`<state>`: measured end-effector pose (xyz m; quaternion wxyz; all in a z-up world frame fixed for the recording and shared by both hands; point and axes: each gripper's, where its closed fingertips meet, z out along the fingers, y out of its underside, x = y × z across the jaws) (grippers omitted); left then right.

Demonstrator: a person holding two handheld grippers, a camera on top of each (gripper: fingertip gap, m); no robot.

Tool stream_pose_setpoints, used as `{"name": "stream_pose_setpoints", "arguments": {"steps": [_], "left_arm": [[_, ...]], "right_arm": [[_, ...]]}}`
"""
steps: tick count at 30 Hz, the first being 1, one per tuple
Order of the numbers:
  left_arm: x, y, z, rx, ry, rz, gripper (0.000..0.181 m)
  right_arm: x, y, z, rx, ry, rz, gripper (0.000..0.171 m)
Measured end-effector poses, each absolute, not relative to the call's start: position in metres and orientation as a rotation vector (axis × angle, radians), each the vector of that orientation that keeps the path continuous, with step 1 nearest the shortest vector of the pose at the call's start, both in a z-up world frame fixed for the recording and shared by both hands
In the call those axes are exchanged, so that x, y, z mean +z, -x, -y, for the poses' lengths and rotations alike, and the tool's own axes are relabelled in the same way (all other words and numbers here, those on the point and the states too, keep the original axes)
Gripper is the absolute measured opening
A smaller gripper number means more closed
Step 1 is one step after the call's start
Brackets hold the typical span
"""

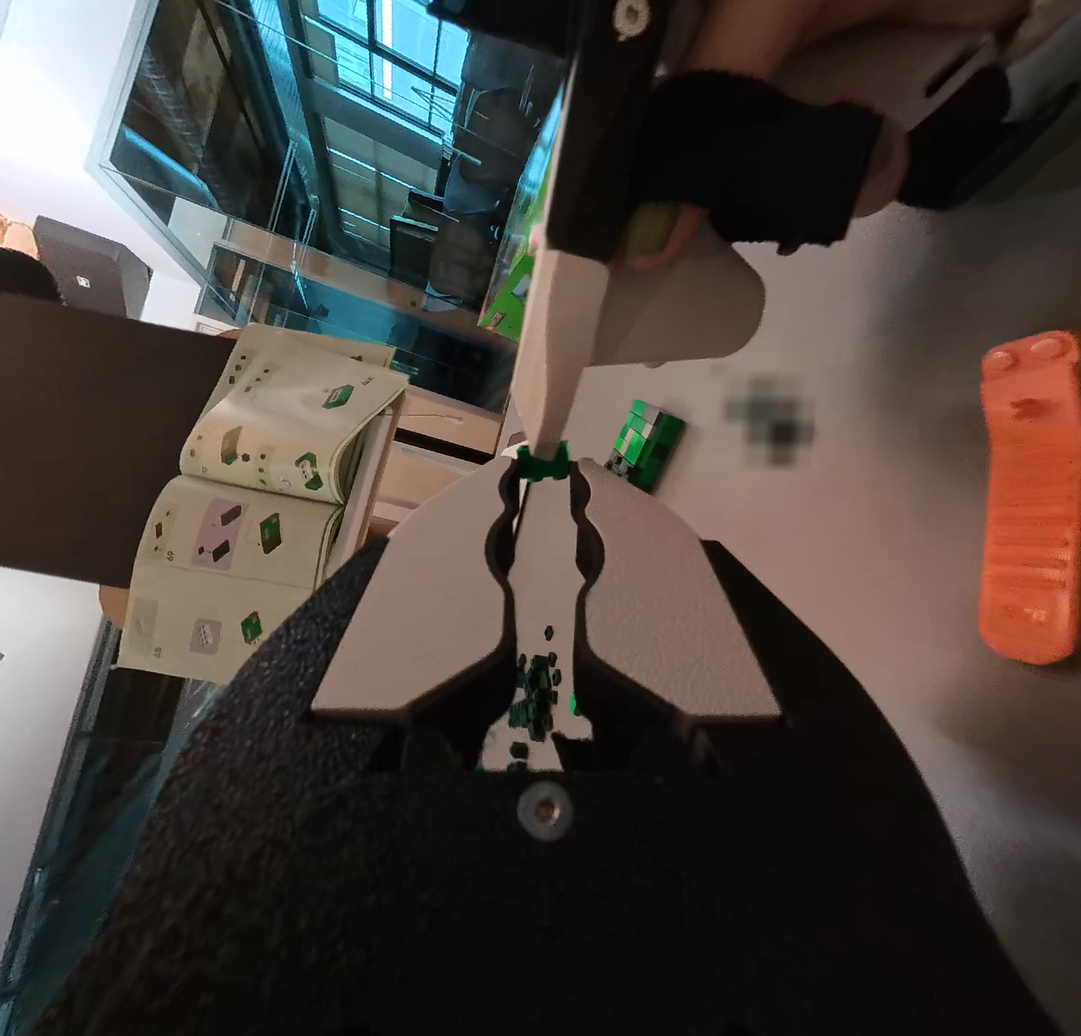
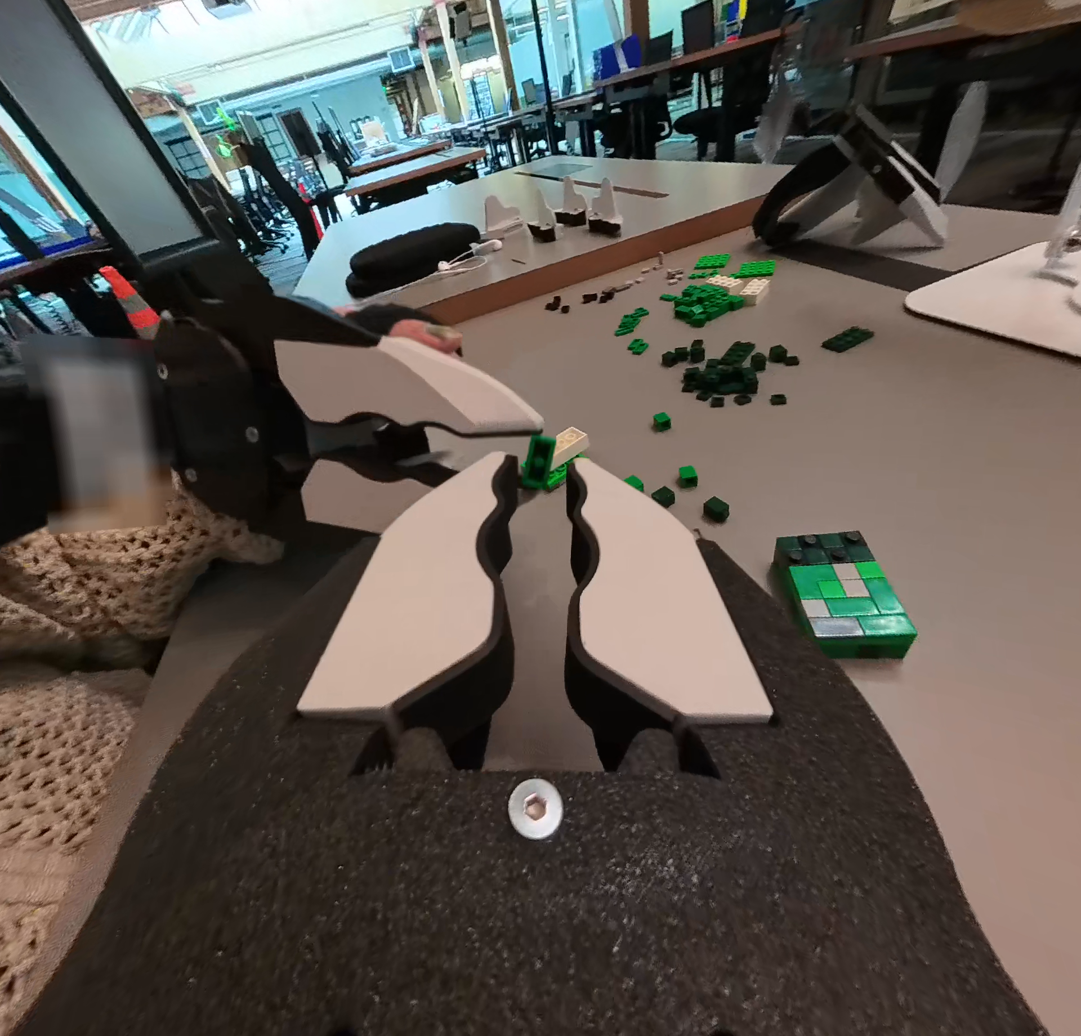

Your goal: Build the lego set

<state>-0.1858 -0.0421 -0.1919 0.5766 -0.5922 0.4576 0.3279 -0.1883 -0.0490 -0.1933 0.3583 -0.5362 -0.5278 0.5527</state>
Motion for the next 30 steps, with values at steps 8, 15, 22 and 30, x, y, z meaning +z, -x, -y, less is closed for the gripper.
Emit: {"name": "stream_pose_setpoints", "arguments": {"steps": [8, 15, 22, 30], "left_arm": [[-0.194, 0.184, 0.041, 0.789, 1.375, -1.082, 0.017], [-0.195, 0.183, 0.04, 0.778, 1.384, -1.064, 0.017], [-0.214, 0.238, 0.048, 0.524, 1.748, -0.85, 0.066], [-0.266, 0.305, 0.072, 0.294, 2.182, -0.852, 0.052]], "right_arm": [[-0.196, 0.188, 0.048, 1.402, 1.391, 1.386, 0.012], [-0.198, 0.189, 0.049, 1.382, 1.391, 1.388, 0.008], [-0.193, 0.183, 0.026, 1.305, 1.399, 1.307, 0.008], [-0.185, 0.179, 0.017, 1.285, 1.373, 1.243, 0.008]]}}
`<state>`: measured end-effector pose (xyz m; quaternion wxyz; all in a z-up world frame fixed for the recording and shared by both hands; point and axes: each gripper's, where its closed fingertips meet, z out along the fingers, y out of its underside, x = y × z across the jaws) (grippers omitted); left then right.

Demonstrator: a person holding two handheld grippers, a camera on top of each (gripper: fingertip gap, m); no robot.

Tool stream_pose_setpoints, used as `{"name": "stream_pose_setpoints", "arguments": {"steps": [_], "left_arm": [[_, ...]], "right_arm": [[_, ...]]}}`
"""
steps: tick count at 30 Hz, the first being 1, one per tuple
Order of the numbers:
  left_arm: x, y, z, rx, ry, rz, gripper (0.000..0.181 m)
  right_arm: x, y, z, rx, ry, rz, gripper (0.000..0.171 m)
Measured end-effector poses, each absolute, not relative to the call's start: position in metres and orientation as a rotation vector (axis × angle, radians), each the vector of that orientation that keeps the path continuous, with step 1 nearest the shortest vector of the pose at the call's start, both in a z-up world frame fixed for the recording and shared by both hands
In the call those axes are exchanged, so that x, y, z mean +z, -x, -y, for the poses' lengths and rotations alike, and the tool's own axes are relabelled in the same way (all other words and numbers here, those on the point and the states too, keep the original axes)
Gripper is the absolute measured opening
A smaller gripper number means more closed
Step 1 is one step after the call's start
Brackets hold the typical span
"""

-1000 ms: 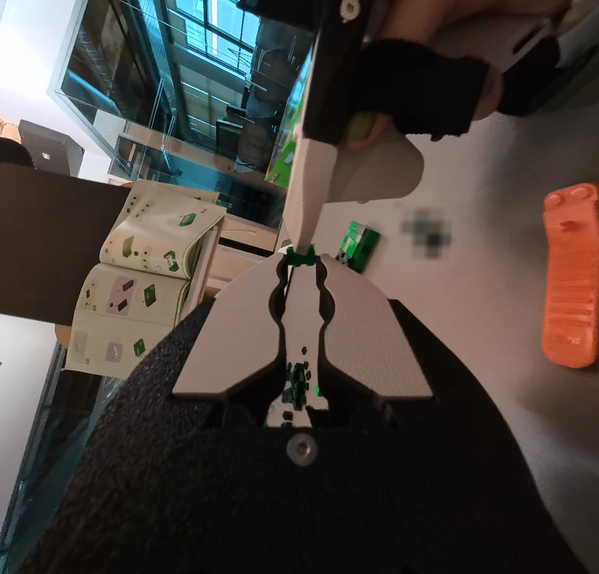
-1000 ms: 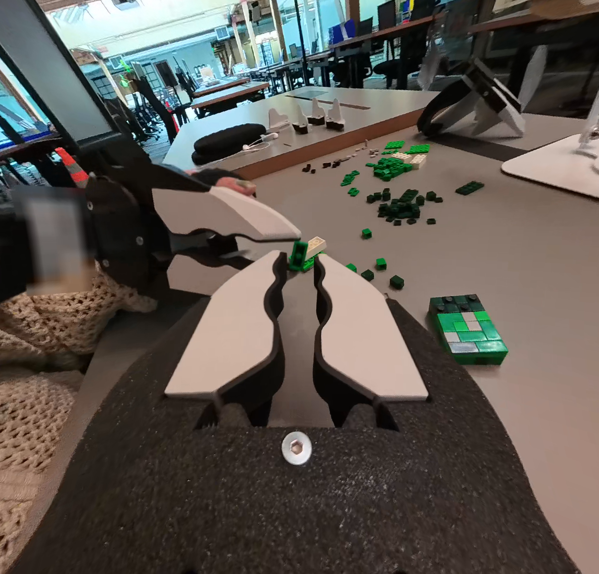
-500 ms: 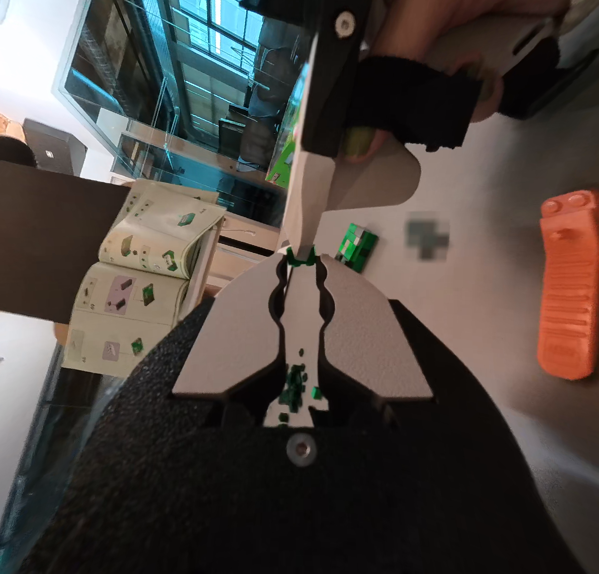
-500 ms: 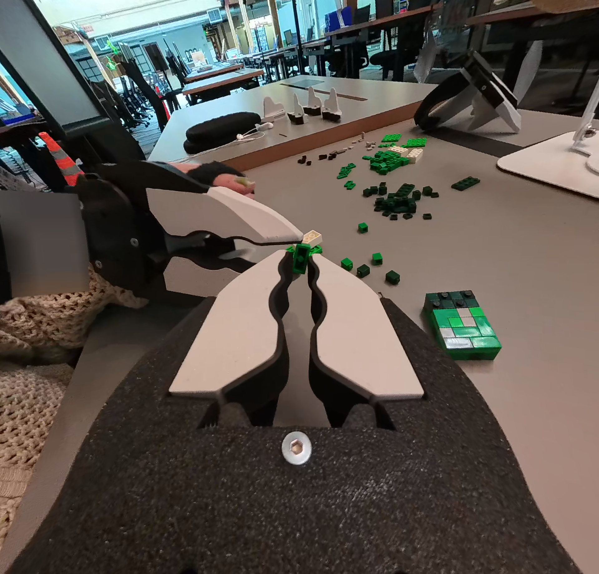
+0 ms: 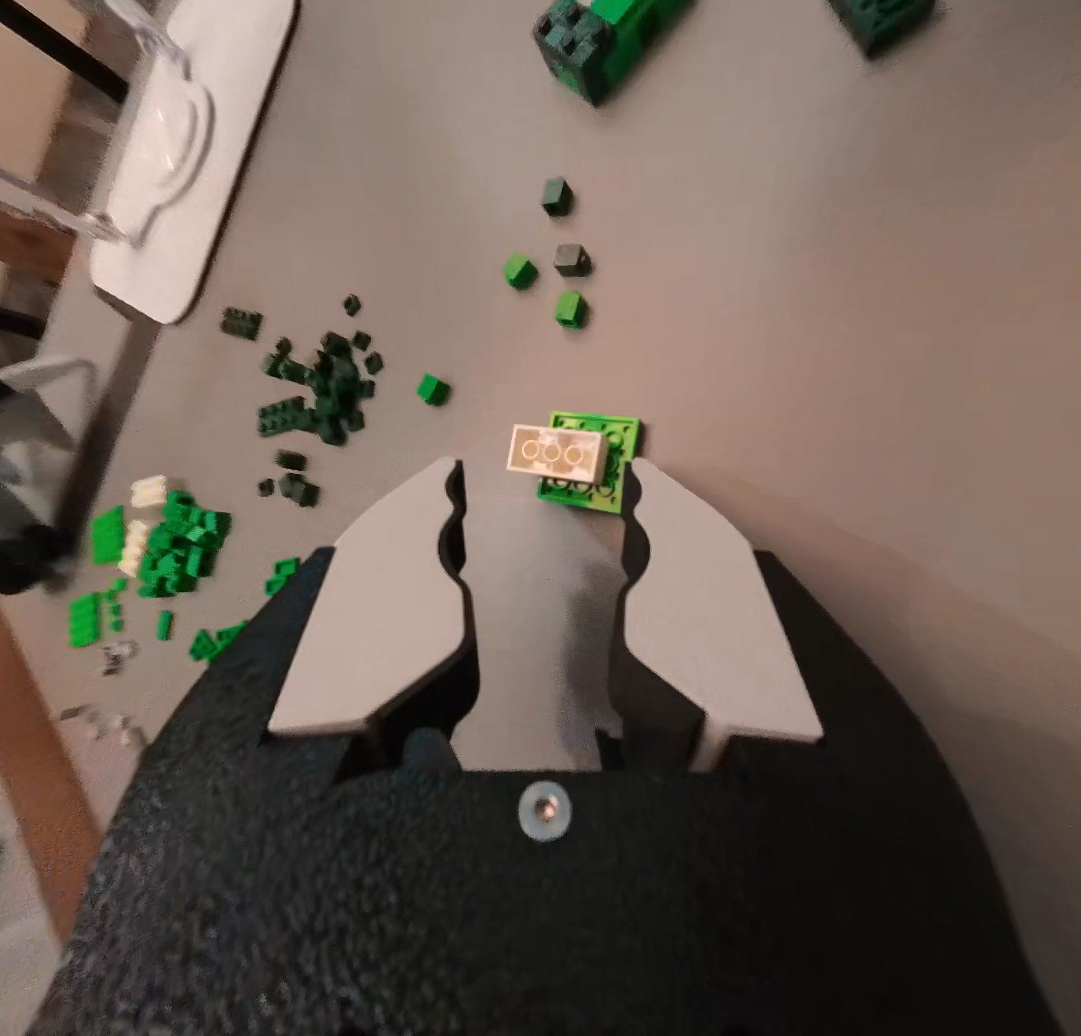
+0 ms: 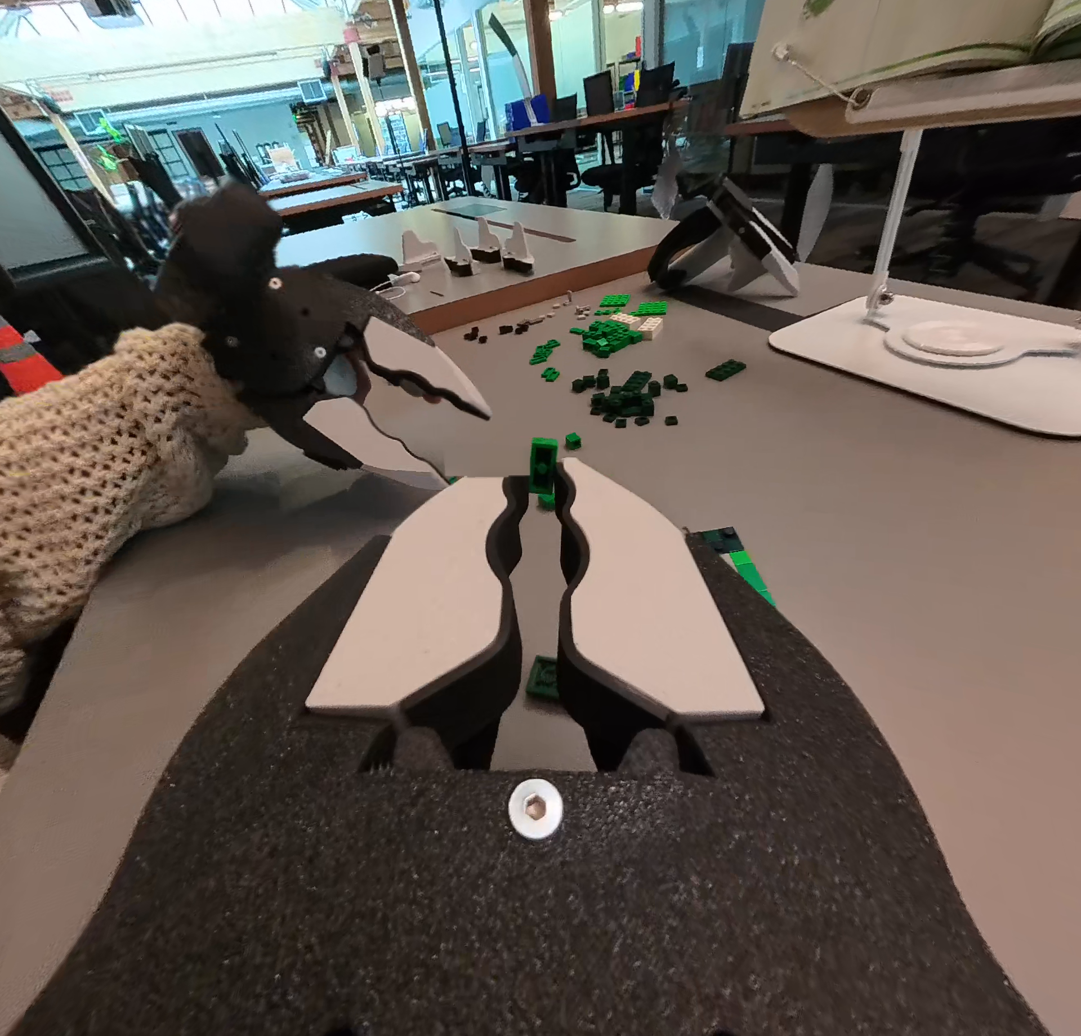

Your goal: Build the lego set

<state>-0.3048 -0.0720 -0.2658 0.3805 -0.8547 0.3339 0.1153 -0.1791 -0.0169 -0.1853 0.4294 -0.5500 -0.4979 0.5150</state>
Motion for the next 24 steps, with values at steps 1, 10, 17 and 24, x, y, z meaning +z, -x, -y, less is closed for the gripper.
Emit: {"name": "stream_pose_setpoints", "arguments": {"steps": [1, 10, 17, 24], "left_arm": [[-0.267, 0.306, 0.071, 0.247, 2.188, -0.835, 0.051], [-0.269, 0.309, 0.068, 0.027, 2.2, -0.669, 0.044], [-0.27, 0.312, 0.068, 0.055, 2.198, -0.586, 0.045], [-0.263, 0.314, 0.065, 0.159, 2.148, -0.517, 0.037]], "right_arm": [[-0.186, 0.179, 0.017, 1.271, 1.369, 1.245, 0.008], [-0.189, 0.18, 0.018, 1.261, 1.37, 1.269, 0.008], [-0.193, 0.181, 0.019, 1.268, 1.381, 1.278, 0.008], [-0.193, 0.181, 0.019, 1.269, 1.383, 1.279, 0.008]]}}
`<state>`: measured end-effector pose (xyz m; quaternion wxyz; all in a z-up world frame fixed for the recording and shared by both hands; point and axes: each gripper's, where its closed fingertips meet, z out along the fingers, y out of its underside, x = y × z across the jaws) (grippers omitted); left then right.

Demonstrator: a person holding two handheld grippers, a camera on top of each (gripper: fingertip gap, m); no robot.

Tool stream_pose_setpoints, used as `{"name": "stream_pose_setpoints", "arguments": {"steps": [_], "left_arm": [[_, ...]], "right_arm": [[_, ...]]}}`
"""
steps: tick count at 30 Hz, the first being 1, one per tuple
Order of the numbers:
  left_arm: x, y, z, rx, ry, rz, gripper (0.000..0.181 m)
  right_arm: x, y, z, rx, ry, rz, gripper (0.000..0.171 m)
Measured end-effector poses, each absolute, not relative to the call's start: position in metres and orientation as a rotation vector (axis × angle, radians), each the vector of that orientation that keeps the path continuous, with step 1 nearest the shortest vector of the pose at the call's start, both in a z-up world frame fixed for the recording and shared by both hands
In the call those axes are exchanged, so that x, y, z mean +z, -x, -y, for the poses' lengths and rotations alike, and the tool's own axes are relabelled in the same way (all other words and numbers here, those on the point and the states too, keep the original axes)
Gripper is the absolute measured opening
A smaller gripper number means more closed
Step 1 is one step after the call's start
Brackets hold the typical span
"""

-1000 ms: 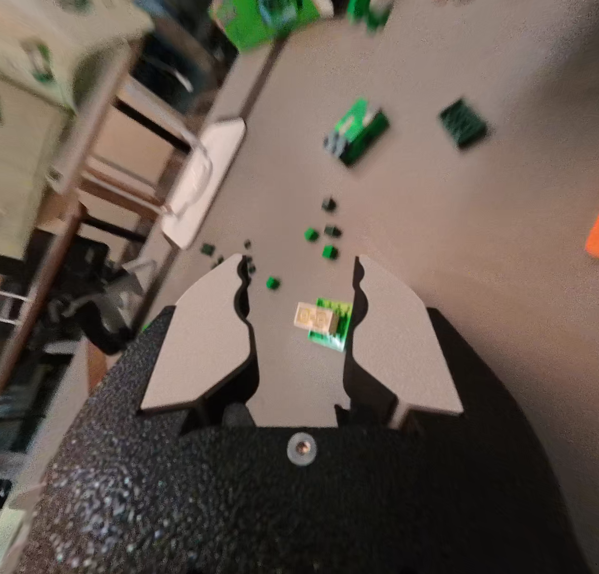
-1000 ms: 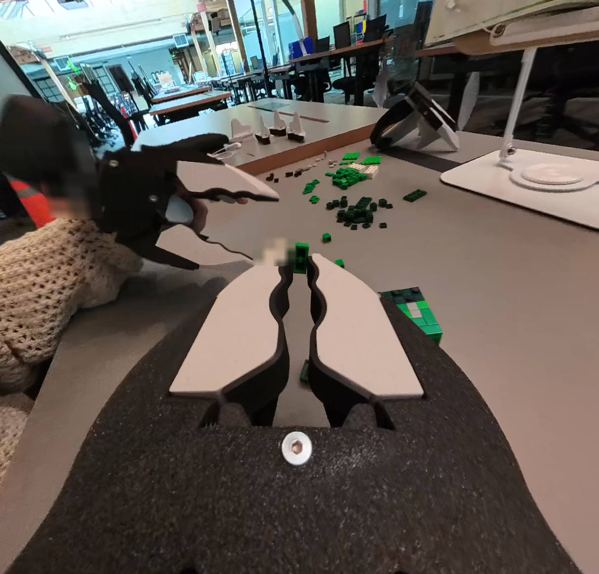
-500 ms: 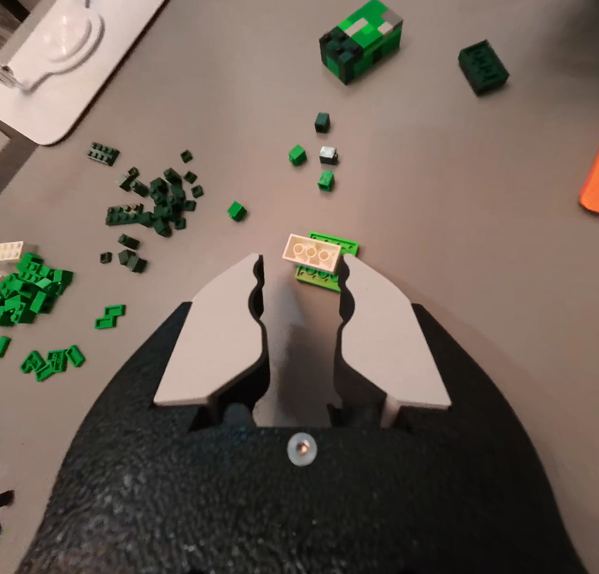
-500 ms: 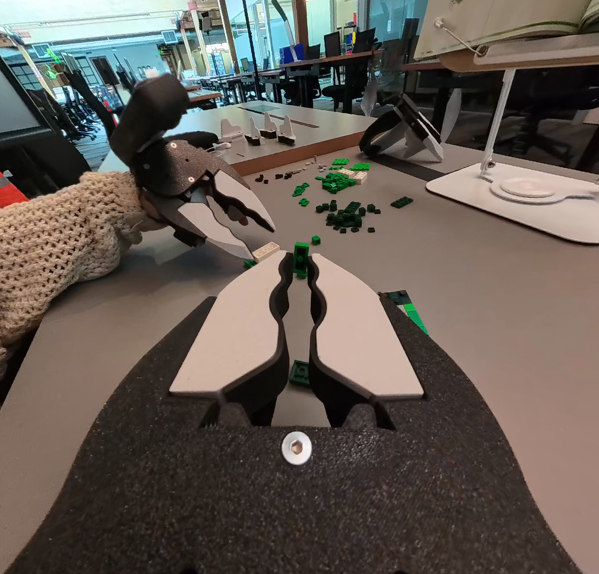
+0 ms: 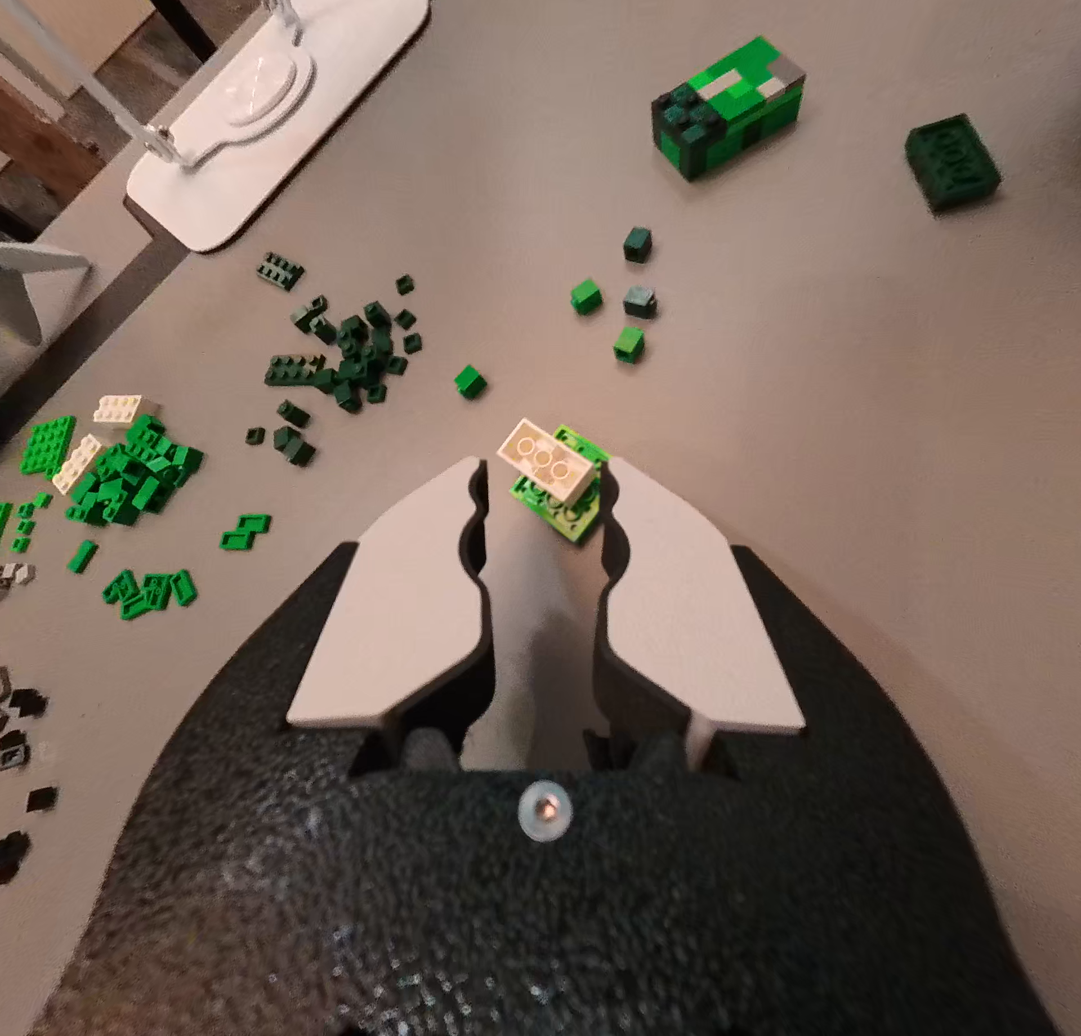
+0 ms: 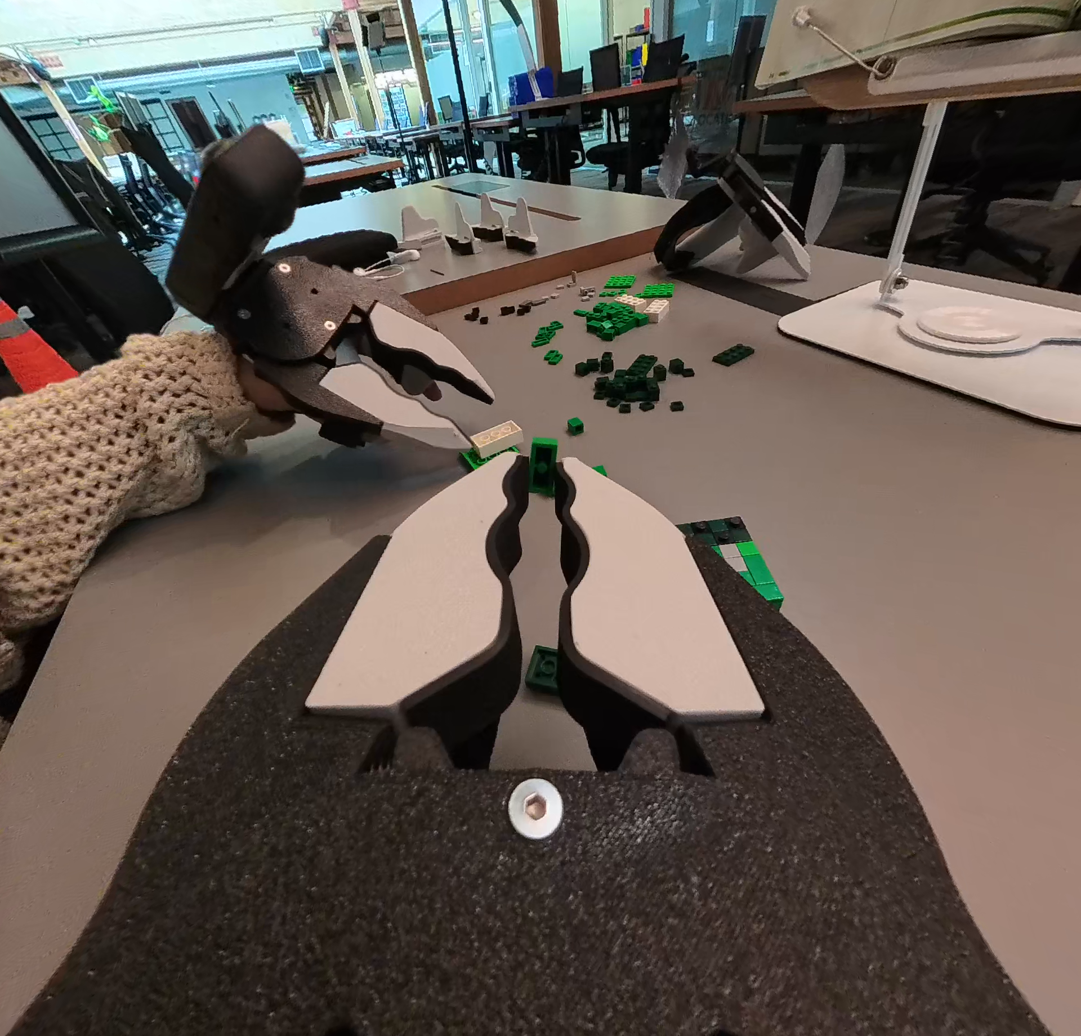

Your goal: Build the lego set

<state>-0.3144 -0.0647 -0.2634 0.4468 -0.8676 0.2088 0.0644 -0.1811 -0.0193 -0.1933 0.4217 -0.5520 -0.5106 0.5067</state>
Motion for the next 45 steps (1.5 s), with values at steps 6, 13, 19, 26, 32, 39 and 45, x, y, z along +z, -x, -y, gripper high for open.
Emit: {"name": "stream_pose_setpoints", "arguments": {"steps": [6, 13, 19, 26, 32, 39, 45], "left_arm": [[-0.271, 0.317, 0.068, 0.306, 2.198, -0.617, 0.035], [-0.269, 0.311, 0.077, 0.224, 2.216, -0.587, 0.035], [-0.27, 0.298, 0.087, 0.124, 2.241, -0.601, 0.025], [-0.269, 0.277, 0.087, 0.011, 2.224, -0.642, 0.025], [-0.249, 0.303, 0.08, 0.062, 2.179, -0.461, 0.029], [-0.266, 0.311, 0.087, 0.047, 2.308, -0.427, 0.042], [-0.27, 0.297, 0.082, -0.058, 2.323, -0.449, 0.043]], "right_arm": [[-0.194, 0.182, 0.021, 1.274, 1.382, 1.287, 0.008], [-0.195, 0.182, 0.023, 1.259, 1.376, 1.301, 0.008], [-0.195, 0.182, 0.023, 1.258, 1.374, 1.303, 0.008], [-0.195, 0.182, 0.024, 1.255, 1.372, 1.306, 0.008], [-0.193, 0.181, 0.023, 1.255, 1.369, 1.303, 0.008], [-0.194, 0.181, 0.024, 1.257, 1.369, 1.305, 0.008], [-0.195, 0.182, 0.024, 1.257, 1.369, 1.308, 0.008]]}}
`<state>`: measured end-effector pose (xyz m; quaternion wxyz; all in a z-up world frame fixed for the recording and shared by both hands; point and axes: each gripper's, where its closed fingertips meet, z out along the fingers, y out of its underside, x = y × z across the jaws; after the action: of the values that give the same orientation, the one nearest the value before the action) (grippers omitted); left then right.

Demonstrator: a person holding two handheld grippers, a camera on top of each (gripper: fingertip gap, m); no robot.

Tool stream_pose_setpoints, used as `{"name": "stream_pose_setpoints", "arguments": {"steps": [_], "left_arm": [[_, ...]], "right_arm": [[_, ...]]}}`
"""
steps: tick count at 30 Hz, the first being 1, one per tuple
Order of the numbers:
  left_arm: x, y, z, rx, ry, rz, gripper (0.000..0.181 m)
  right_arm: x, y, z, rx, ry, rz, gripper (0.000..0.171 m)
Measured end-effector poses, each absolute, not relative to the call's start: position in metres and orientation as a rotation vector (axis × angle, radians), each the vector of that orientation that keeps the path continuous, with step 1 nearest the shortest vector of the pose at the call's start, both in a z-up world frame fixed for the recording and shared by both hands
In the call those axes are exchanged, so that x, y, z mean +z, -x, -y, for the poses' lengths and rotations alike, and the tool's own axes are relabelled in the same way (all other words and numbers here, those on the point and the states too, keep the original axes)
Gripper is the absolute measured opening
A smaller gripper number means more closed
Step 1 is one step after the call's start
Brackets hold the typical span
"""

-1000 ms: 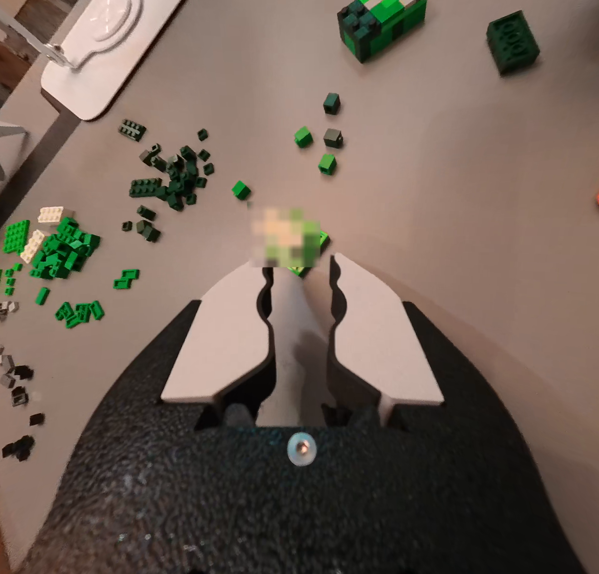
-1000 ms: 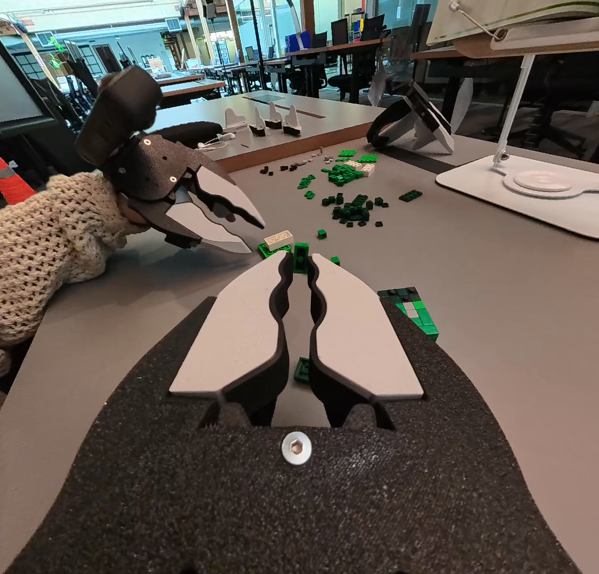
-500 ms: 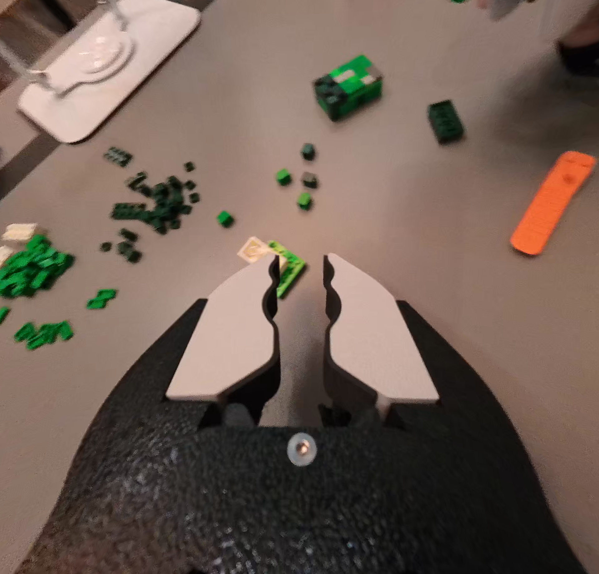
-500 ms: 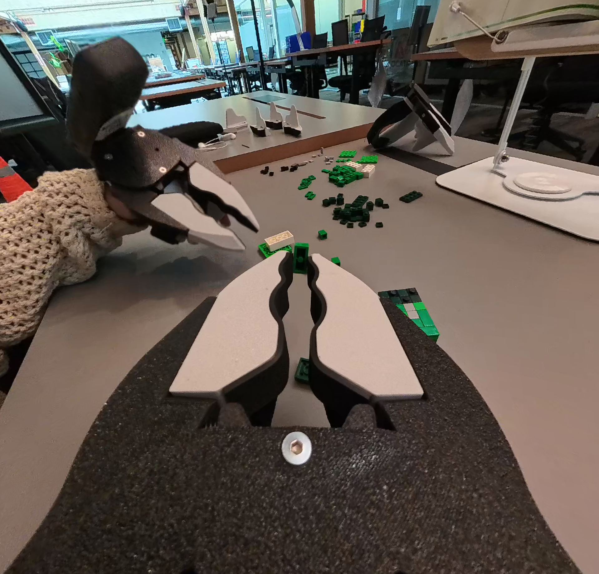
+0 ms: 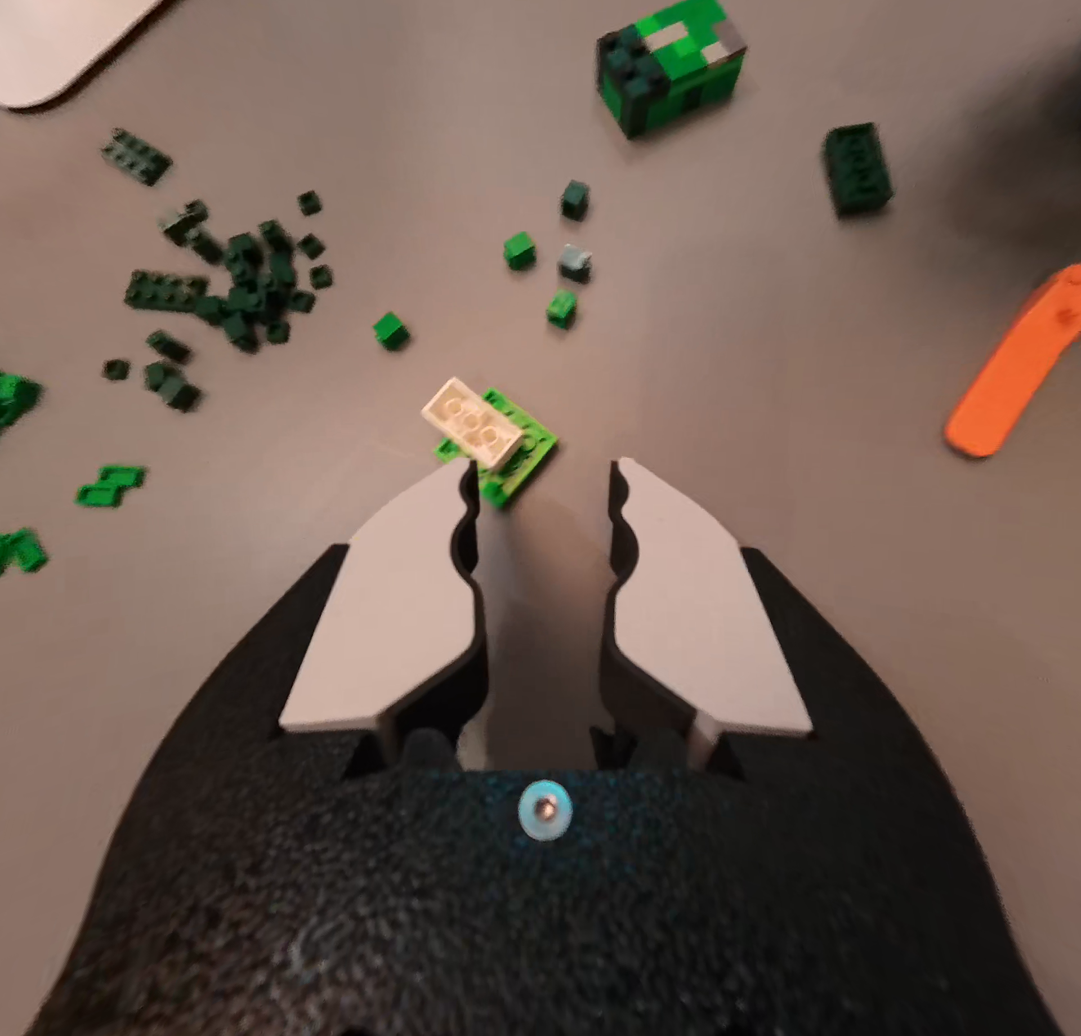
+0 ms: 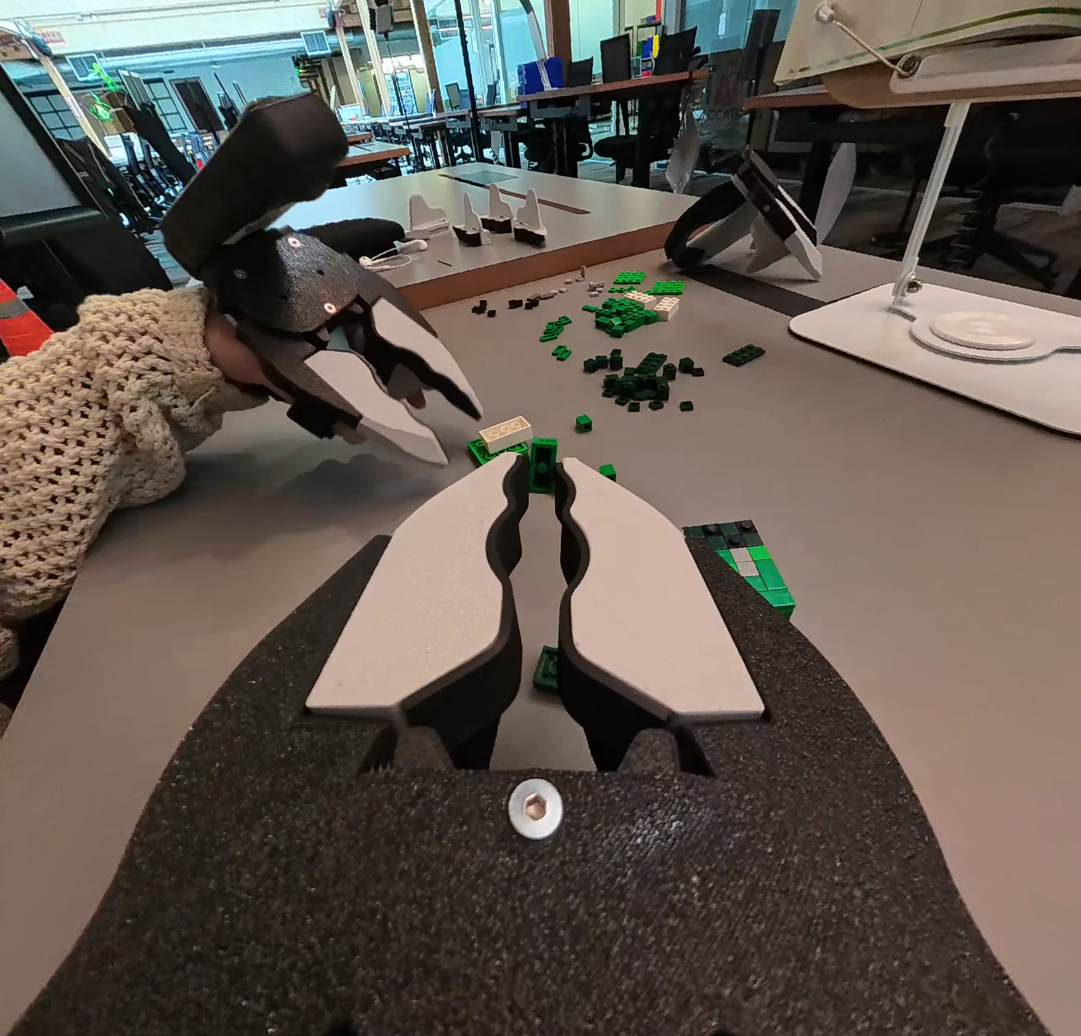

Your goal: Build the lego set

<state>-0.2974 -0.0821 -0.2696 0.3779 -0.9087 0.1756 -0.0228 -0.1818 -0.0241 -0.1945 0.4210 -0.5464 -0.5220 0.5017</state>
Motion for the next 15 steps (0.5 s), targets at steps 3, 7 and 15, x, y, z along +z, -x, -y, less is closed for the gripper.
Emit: {"name": "stream_pose_setpoints", "arguments": {"steps": [3, 7, 15], "left_arm": [[-0.257, 0.26, 0.08, -0.343, 2.21, -0.502, 0.041], [-0.239, 0.28, 0.071, -0.144, 2.109, -0.574, 0.03], [-0.262, 0.313, 0.062, -0.139, 2.259, -0.847, 0.045]], "right_arm": [[-0.195, 0.182, 0.024, 1.257, 1.37, 1.31, 0.008], [-0.194, 0.182, 0.024, 1.256, 1.368, 1.306, 0.008], [-0.194, 0.183, 0.026, 1.254, 1.363, 1.318, 0.008]]}}
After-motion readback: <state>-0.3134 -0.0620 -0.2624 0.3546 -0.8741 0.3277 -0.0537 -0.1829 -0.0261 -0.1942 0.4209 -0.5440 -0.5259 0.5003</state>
